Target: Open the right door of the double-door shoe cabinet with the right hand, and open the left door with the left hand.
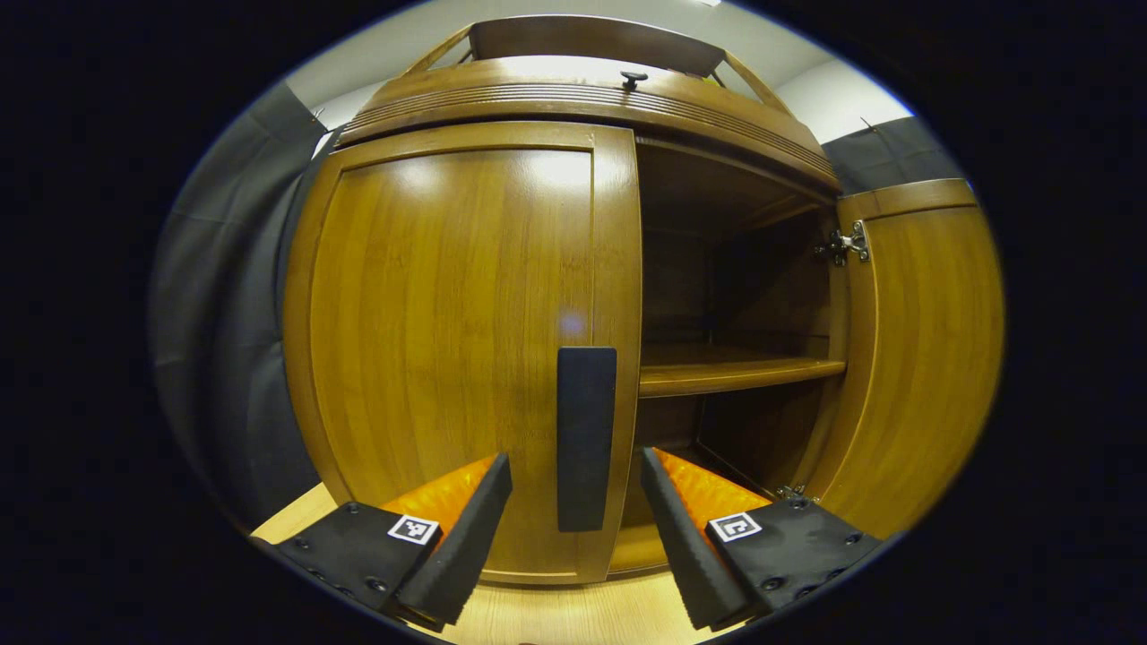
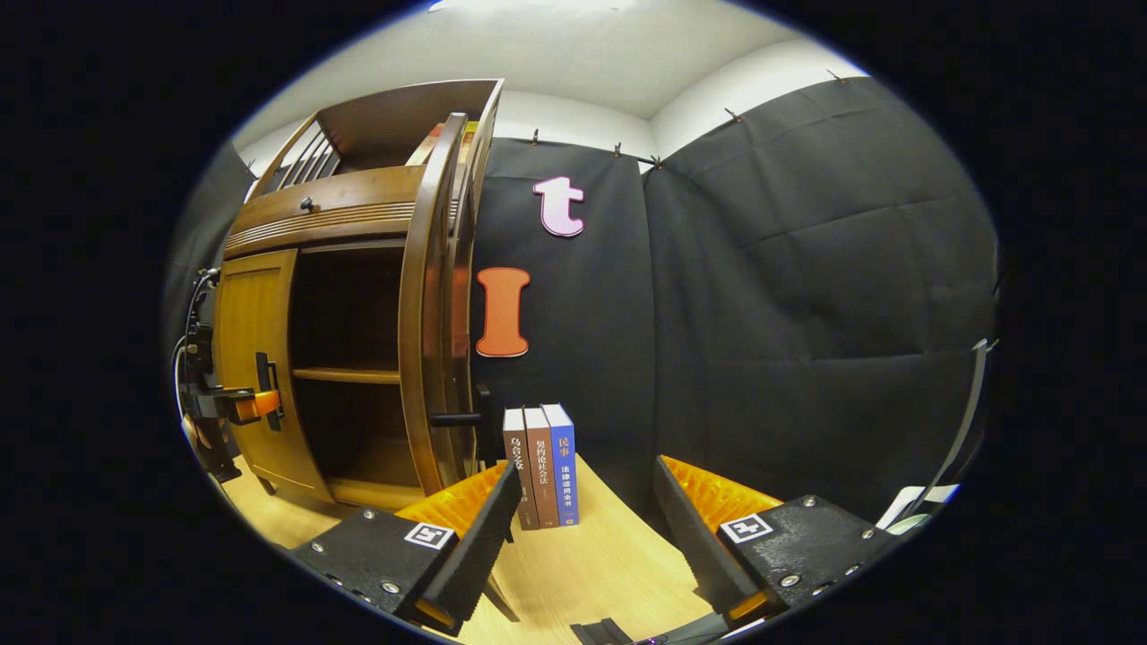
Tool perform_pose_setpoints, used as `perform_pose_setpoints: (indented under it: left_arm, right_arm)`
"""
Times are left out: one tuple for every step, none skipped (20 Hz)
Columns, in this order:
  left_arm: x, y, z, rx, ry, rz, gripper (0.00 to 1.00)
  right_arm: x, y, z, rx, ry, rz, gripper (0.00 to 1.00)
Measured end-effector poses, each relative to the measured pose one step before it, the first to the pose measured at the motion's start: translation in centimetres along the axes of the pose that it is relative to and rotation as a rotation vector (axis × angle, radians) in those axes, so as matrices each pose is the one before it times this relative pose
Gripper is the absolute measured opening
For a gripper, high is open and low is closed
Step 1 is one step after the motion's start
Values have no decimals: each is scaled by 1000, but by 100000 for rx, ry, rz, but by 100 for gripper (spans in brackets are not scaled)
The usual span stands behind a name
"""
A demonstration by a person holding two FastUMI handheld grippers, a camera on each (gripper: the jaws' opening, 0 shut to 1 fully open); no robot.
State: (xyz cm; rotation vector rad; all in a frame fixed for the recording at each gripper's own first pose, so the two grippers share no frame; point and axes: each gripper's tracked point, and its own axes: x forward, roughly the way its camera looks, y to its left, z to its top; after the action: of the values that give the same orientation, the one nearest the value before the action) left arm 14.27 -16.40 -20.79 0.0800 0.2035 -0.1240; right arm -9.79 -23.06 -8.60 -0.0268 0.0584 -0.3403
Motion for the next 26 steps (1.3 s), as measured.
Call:
perform_pose_setpoints:
  left_arm:
    - [84,-21,54,-154,-346,-32,91]
    - [199,6,98,-228,-445,-147,87]
    - [174,-248,30,-34,-87,-637,81]
    - [293,109,-123,-74,322,588,79]
    - [242,-49,-66,98,687,-202,72]
    - [296,-25,-84,163,339,176,65]
    - [60,99,123,-23,-104,314,56]
    - [12,-55,17,43,-45,-228,53]
    - [14,-40,38,233,-123,120,50]
    - [-97,-57,-110,-182,266,-285,48]
    - [-147,-146,138,32,195,-889,46]
    - [341,108,350,502,317,-51,44]
    - [-186,-148,-502,-169,-16,-422,42]
    - [4,32,17,-671,-199,-340,41]
    - [7,-44,-10,-220,-52,-588,38]
    - [-112,38,-109,-52,191,-402,39]
    - [-65,4,-12,136,-76,-628,39]
    - [-120,-108,32,-286,56,-658,38]
    - [-117,-12,-17,12,198,-777,39]
    - [-159,-15,-27,37,28,-1213,39]
    - [-171,-41,77,-684,-435,-1171,38]
    - [-304,-27,147,-188,-219,-1342,38]
    - [-357,112,-100,-557,-246,-1136,38]
    - [-319,-6,-24,-706,-129,-994,39]
    - [-478,-3,-28,-740,109,-815,39]
    - [-283,55,108,-505,-121,-767,39]
  right_arm:
    - [13,-133,-10,302,-69,-255,92]
    - [140,-213,-97,182,72,-482,92]
    - [-27,-147,0,159,-106,-518,100]
    - [9,-182,-63,272,-211,-520,100]
    - [-2,-48,-159,218,138,-105,100]
    - [71,-39,-236,210,479,46,92]
    - [26,-27,-129,157,437,26,92]
    - [41,-125,-78,72,226,-186,92]
    - [72,-105,62,-19,43,-216,92]
    - [-43,-3,-7,-106,-20,-23,92]
    - [16,-8,-28,-62,-15,29,92]
    - [36,79,47,-50,40,167,92]
    - [-7,60,-18,24,7,226,92]
    - [-50,92,125,-18,-36,263,92]
    - [-90,-20,34,-17,-110,19,92]
    - [-18,20,82,-116,-101,-18,92]
    - [-31,-6,40,-151,-8,-7,92]
    - [-42,108,28,-228,-14,137,92]
    - [-83,91,95,-409,-7,240,92]
    - [19,143,10,-511,134,189,92]
    - [-58,203,36,-446,-56,224,92]
    - [-58,179,99,-287,-23,275,92]
    - [-48,245,54,-122,62,316,92]
    - [-73,282,61,-31,32,428,92]
    - [-132,219,138,-112,-90,349,92]
    - [-39,196,93,-117,-127,176,92]
